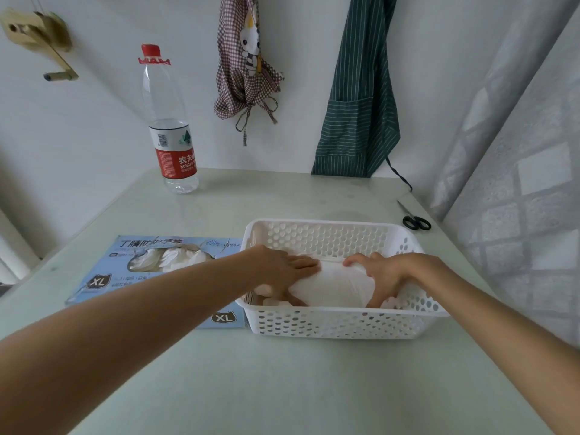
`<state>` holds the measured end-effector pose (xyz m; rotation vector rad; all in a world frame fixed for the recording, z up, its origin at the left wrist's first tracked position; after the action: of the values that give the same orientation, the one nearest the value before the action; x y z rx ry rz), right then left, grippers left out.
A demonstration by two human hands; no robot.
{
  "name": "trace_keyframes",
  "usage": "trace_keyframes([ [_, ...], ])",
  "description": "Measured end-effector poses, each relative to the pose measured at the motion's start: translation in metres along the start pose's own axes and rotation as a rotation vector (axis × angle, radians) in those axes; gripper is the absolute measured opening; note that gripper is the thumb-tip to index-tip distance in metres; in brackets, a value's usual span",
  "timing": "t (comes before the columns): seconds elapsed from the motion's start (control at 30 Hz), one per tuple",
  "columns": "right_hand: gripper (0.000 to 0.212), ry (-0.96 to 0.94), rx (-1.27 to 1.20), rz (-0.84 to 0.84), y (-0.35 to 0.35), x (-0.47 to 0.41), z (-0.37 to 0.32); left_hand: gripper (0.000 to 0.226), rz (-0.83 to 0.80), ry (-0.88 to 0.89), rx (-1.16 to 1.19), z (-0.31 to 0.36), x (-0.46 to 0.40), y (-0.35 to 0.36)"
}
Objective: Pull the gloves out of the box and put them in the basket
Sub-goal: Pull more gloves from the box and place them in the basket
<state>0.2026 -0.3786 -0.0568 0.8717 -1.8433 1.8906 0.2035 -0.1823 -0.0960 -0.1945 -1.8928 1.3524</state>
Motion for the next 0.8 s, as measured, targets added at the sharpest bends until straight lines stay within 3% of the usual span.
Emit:
trace_keyframes([
  [0.13,0.102,-0.042,0.035,0.061,0.002,0.003,0.001,0.085,0.082,-0.004,-0.045,0.011,0.028,-0.022],
  [0.3,0.091,-0.057,0.034,0.1,0.009,0.011,0.002,0.08,0.012,-0.135,-0.105,0.01,0.043,-0.01],
  [0.43,0.083,0.003,0.139,0.119,0.002,0.025,-0.006,0.089,0.219,-0.173,-0.037,0.014,0.063,-0.037],
  [0.53,0.058,0.049,0.246,0.303,-0.023,0.049,-0.023,0.057,0.424,-0.23,0.142,-0.003,0.117,-0.05],
  [0.6,0.036,-0.028,0.189,0.52,-0.043,0.068,-0.053,0.042,0.518,-0.326,0.268,-0.033,0.165,-0.037],
  [0.67,0.021,-0.199,0.055,0.713,-0.053,0.084,-0.097,0.053,0.481,-0.455,0.353,-0.065,0.204,-0.005],
  [0.73,0.016,-0.383,-0.048,0.791,-0.051,0.089,-0.152,0.092,0.365,-0.587,0.396,-0.08,0.228,0.032],
  [0.8,0.019,-0.498,-0.103,0.775,-0.043,0.079,-0.203,0.13,0.31,-0.603,0.441,-0.083,0.234,0.064],
])
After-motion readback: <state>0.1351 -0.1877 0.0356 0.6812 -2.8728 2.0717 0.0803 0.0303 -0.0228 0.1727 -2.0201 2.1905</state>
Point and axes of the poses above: each hand's wrist, its own x-axis away from the middle knuckle, its own y-axis out of the palm, z = x × y, the point moved 3 cm from there along -x, towards the middle knuckle, and after that the axes turned 4 degrees about y, right-handed, at the moved point
